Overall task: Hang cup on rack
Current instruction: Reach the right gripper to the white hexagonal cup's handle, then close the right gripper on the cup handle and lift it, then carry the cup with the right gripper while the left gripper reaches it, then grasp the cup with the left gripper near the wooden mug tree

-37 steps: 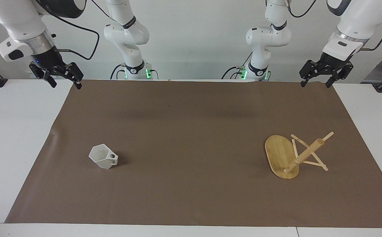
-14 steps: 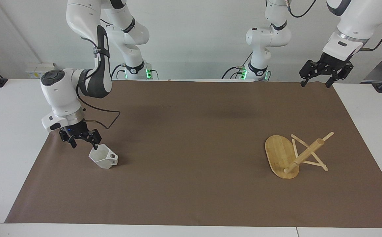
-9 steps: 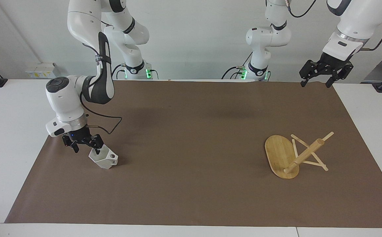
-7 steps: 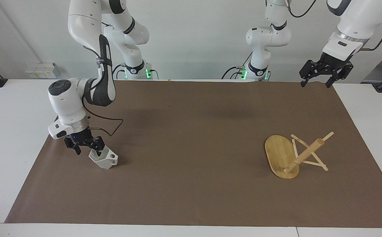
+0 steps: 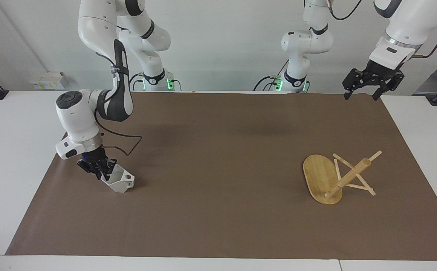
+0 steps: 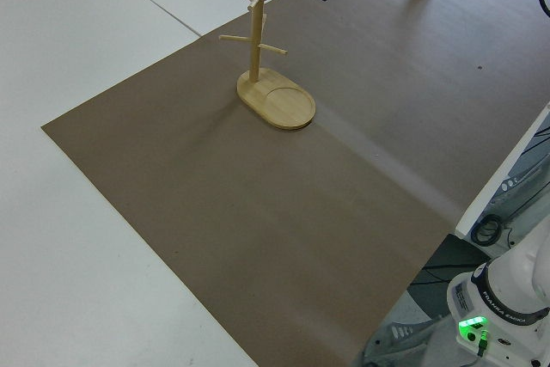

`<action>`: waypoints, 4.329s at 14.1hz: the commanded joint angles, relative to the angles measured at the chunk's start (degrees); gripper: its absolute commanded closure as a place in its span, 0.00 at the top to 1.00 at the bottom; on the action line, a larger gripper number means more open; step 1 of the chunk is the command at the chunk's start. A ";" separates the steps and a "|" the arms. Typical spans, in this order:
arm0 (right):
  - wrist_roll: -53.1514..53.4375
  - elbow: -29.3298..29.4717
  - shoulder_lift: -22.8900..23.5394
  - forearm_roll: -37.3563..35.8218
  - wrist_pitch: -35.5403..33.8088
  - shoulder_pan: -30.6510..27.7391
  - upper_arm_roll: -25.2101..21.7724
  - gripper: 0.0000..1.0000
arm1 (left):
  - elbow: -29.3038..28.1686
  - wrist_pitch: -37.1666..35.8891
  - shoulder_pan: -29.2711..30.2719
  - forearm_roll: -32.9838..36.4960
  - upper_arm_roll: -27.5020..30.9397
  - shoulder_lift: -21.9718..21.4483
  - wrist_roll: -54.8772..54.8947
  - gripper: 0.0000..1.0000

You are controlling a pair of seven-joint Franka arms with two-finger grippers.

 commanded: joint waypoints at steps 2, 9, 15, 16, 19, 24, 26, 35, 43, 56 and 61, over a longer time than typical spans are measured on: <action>2.01 0.13 -0.28 -0.73 -0.02 0.18 0.45 0.00 | -0.82 0.12 -0.76 0.96 0.31 -1.02 -0.38 1.00; 1.84 4.68 -1.50 0.06 -11.50 0.27 2.56 0.00 | -1.09 -0.67 -0.76 0.96 0.31 -1.19 -0.73 1.00; 1.75 11.47 -7.65 20.07 -28.32 0.27 7.65 0.00 | -1.09 -2.08 -0.59 0.96 0.49 -1.37 -0.82 1.00; 1.57 11.39 -8.27 22.36 -28.93 0.27 8.62 0.00 | -1.18 -2.25 -0.67 0.96 0.49 -1.37 -0.82 1.00; 2.19 11.39 -8.98 34.74 -28.24 0.45 12.49 0.00 | -1.35 -2.96 -0.67 0.34 0.22 -1.46 -5.45 1.00; 4.28 10.68 -8.98 50.65 -20.17 0.62 21.35 0.00 | -2.32 -1.03 -1.64 -6.58 -0.13 -1.64 -25.37 1.00; 6.14 10.68 -8.54 55.06 -14.56 0.62 26.09 0.00 | -3.28 0.20 -1.73 -9.57 -1.00 -1.63 -35.13 1.00; 13.26 9.80 -6.34 60.88 7.18 1.76 41.40 0.00 | -1.97 4.16 -1.64 -22.93 -2.41 2.66 -75.83 1.00; 12.65 9.63 -6.25 60.79 7.18 2.38 42.82 0.00 | 4.44 4.16 -1.03 -30.76 -2.59 11.63 -99.40 1.00; 12.65 9.54 -6.25 60.44 7.01 2.38 42.82 0.00 | 3.13 3.73 -1.73 -36.57 -3.73 10.50 -104.17 1.00; 12.65 9.54 -6.25 60.26 7.09 2.38 42.82 0.00 | 2.34 3.54 -2.78 -36.84 -3.82 9.09 -105.14 1.00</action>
